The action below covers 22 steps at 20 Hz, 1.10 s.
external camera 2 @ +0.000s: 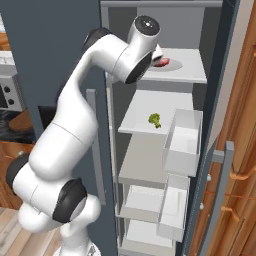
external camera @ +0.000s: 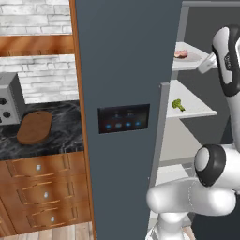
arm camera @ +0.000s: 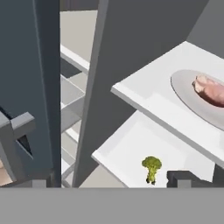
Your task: Retrieve the steak from the fridge and place it on the cutting board.
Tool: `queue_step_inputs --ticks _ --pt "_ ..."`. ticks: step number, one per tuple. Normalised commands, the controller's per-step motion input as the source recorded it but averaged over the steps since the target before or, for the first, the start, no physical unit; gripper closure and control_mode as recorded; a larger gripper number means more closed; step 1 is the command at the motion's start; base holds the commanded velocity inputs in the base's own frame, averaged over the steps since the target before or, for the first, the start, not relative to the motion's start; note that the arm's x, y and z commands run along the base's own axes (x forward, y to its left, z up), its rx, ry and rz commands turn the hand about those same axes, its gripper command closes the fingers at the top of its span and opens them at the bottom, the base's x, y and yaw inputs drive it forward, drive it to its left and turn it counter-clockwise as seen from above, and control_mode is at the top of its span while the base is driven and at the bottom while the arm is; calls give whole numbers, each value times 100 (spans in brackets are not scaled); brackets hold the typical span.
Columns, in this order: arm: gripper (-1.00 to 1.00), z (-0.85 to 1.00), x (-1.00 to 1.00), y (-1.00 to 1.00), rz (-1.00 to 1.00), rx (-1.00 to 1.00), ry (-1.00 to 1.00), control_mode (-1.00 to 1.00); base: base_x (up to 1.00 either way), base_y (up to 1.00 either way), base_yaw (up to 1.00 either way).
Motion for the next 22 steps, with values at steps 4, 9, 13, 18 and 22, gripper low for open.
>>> queue_step_inputs --ticks 4,9,13,18,22 --pt "-100 2 36 -19 12 0 -4 -100 0 0 0" --pt "-100 0 47 -10 9 1 0 -100 0 0 0" --pt "-100 0 48 -15 8 0 0 -100 0 0 0" --pt "-100 0 41 -23 6 0 0 -100 0 0 0" --pt "-100 0 40 -14 0 0 0 -100 0 0 0"
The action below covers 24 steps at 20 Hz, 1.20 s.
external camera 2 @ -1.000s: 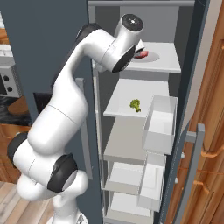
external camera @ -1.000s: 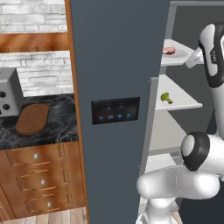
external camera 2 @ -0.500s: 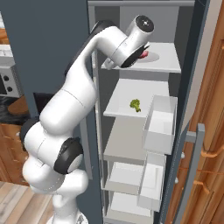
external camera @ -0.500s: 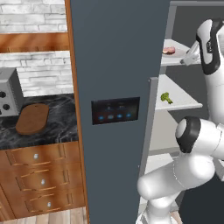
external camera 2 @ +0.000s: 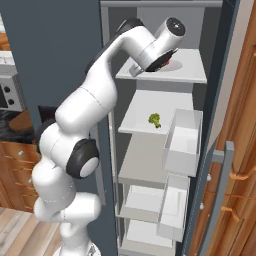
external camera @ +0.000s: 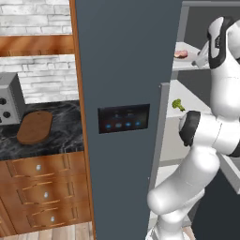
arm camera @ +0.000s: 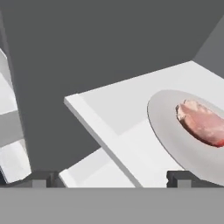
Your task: Retrieve the steak from the fridge and place it on the cutting board.
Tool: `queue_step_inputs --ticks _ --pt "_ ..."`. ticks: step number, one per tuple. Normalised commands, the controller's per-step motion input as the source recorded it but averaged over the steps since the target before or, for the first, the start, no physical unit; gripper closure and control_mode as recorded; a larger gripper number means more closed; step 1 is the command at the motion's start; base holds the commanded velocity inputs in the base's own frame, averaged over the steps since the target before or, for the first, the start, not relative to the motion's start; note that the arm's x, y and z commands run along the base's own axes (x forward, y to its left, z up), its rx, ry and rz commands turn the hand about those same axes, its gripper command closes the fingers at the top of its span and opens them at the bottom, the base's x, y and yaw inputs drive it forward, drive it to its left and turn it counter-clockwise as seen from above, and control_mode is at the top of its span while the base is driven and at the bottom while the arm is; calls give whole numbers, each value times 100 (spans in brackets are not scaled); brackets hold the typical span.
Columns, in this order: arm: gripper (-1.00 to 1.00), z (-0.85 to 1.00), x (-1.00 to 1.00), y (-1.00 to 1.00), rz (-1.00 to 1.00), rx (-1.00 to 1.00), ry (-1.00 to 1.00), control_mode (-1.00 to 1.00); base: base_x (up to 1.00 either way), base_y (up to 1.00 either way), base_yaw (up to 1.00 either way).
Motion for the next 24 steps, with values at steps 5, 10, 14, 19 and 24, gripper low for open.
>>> queue_step_inputs --ticks 5,10,14,19,24 --pt "-100 0 23 -1 -1 0 0 -100 0 0 0" --pt "-100 -6 23 -7 0 0 0 -100 0 0 0" --pt "-100 -21 41 0 0 0 0 -100 0 0 0" --pt "-100 -2 47 -1 0 0 0 -100 0 0 0" --pt "-100 0 46 -8 0 0 -1 -100 0 0 0"
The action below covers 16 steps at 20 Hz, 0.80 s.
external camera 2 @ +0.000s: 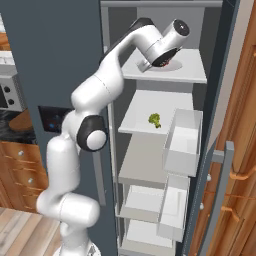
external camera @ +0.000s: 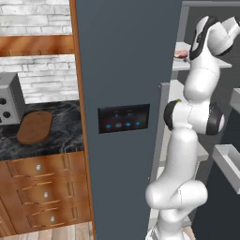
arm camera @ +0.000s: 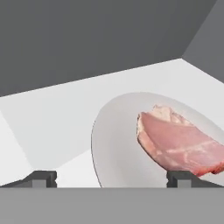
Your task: Retrieve the steak from the fridge and place it on the cutting board.
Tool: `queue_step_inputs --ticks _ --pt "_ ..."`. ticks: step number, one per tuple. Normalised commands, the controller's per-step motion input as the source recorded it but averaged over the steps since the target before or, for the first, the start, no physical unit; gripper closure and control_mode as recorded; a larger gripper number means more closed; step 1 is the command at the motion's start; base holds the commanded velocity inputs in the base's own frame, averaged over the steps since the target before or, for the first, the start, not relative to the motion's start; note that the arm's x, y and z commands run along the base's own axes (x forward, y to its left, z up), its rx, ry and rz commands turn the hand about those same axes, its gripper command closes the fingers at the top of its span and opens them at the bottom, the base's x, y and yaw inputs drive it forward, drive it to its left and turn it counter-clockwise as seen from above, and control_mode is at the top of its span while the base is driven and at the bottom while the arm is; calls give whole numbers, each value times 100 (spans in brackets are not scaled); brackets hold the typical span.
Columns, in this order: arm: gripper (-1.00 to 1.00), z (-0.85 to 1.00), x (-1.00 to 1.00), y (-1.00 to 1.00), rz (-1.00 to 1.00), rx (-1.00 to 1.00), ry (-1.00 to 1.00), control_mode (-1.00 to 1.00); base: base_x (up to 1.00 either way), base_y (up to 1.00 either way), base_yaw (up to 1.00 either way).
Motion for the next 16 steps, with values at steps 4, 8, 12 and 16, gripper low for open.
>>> queue_step_inputs --ticks 4,8,12,16 --pt "-100 -3 49 -15 0 0 -3 -100 0 0 0" --pt "-100 -6 56 -8 0 0 -2 -100 0 0 0" --pt "-100 -9 58 0 0 -1 -4 -100 0 0 0" --pt "100 0 51 0 0 0 -2 -100 0 0 0"
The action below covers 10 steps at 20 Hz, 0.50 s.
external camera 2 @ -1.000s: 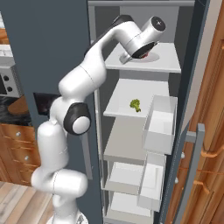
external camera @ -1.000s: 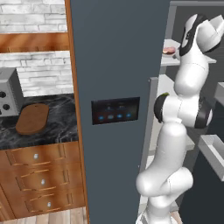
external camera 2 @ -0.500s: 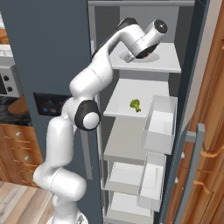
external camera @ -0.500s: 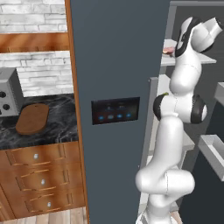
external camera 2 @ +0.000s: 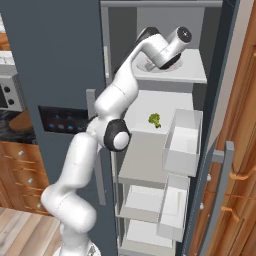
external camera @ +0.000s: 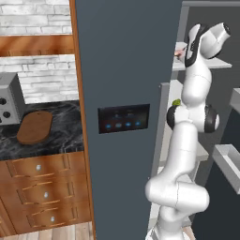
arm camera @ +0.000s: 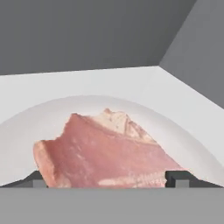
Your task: Retrieve the steak from the fridge and place it on the cutting board.
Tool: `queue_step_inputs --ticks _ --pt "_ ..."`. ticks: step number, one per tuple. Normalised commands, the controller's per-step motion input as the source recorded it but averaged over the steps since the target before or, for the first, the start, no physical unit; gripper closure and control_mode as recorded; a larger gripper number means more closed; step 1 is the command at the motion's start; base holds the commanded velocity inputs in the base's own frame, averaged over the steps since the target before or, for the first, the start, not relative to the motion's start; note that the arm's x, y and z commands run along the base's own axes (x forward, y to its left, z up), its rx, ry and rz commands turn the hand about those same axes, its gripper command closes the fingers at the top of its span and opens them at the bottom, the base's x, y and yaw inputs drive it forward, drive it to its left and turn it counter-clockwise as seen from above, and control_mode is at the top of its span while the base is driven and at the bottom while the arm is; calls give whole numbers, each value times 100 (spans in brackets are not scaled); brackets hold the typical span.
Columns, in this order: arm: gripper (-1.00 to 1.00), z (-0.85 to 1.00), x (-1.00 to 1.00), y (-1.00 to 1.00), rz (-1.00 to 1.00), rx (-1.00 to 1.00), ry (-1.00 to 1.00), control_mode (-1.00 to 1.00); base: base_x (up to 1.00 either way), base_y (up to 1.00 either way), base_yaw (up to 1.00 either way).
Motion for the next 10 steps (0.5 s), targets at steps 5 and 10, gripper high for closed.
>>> queue_step_inputs --ticks 5,10 --pt "100 0 14 0 2 0 -1 -100 0 0 0" --pt "100 28 -75 0 8 -4 -19 -100 0 0 0"
